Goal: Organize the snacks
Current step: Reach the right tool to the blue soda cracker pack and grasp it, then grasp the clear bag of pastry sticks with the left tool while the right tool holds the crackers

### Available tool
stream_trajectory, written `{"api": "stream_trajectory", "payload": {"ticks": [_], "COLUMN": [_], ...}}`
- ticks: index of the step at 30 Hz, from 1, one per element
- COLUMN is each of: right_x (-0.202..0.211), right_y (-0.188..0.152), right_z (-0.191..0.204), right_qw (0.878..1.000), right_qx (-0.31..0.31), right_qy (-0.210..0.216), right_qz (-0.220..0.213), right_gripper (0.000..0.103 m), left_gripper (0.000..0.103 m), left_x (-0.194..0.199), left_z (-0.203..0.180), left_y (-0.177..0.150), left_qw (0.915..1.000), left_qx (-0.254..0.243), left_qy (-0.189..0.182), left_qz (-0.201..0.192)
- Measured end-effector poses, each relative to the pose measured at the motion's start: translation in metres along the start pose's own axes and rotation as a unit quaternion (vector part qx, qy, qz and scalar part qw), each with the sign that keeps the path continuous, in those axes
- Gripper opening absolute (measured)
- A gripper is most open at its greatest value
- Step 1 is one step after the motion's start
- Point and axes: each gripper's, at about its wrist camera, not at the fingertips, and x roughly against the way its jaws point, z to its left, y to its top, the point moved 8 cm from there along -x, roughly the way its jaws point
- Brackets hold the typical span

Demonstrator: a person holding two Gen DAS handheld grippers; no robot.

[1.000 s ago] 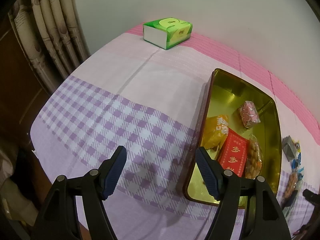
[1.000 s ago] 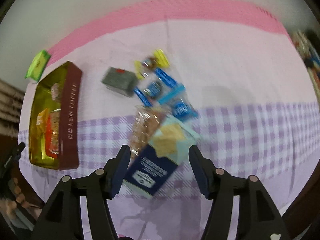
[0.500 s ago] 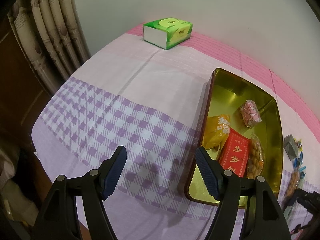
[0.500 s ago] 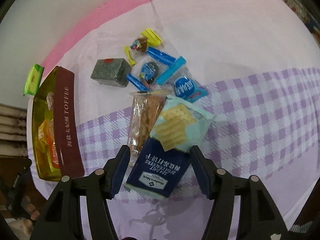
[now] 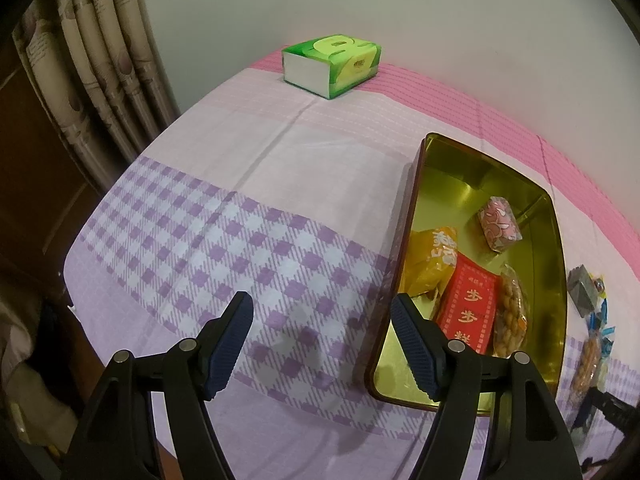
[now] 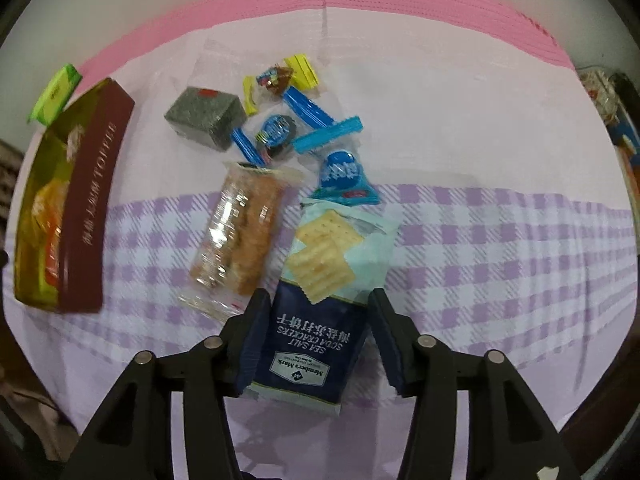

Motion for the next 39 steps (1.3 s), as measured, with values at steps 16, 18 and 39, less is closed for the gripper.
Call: {"api": "stream_trajectory", "payload": {"ticks": [16,18,39], "right_x": [-0.013,-0.014,-0.018], "right_y": [-0.022,-0.022,0.025], "right_z": [-0.007,-0.017,-0.07], "right_qw": [0.998,0.998,0.991], "right_qx": [0.053,0.053,0.079], "right_qy": [-0.01,-0.005,0.001], "right_qz": [-0.028,-0.036,-0.11], "right_gripper": [0.048,0.048,0.047], "left_gripper": [0.072,0.072,0.072], "left_x": [0.011,0.017,0.026], "left_z": [-0.028,-0.042,-0.291], "left_y": [-0.002,-0.004,-0.083], "left_qw": [0.9988,0.9977,0.9471], "left_qx": [-0.044,-0.064,-0.273], "left_qy": [-0.001,-0.002,-0.165], "left_qz": [-0.018,-0.025,0.031]}}
